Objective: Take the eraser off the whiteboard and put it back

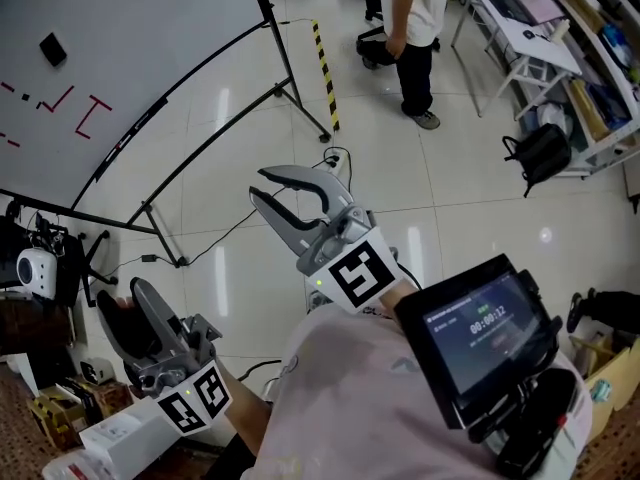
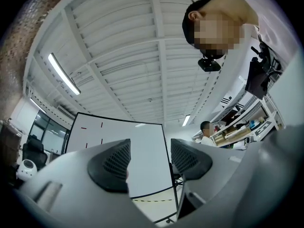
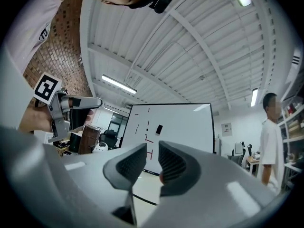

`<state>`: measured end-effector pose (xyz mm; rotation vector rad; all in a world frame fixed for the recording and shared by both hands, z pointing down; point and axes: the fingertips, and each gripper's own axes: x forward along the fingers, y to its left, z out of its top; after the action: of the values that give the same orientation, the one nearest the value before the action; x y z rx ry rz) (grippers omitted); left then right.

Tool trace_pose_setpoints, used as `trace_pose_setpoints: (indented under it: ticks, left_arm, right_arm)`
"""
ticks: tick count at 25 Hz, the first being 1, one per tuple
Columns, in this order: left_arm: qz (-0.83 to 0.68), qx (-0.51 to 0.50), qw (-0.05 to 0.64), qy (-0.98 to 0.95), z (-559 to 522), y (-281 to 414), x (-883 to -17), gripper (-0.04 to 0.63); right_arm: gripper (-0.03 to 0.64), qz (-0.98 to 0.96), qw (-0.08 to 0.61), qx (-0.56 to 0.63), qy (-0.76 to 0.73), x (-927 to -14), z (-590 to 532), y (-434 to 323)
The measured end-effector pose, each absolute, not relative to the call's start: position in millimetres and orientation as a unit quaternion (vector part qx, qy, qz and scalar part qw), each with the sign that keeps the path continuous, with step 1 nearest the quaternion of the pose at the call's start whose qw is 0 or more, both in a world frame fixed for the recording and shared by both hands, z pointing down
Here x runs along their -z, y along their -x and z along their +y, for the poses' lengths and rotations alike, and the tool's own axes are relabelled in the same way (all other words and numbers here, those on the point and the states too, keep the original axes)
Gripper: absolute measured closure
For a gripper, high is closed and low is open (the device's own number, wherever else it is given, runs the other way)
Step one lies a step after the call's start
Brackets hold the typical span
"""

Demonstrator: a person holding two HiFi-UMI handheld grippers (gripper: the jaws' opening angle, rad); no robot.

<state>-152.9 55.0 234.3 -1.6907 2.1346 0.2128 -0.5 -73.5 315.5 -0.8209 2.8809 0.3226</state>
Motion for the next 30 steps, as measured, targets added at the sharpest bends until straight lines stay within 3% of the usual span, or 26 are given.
trace_pose_setpoints:
  ticks: [30]
  left_arm:
    - [0.778, -0.076, 0.186, 0.596, 95, 183, -248, 0.341]
  right_arm:
    - [0.548, 0.956, 0.056, -0.121, 0.261, -310, -31, 34]
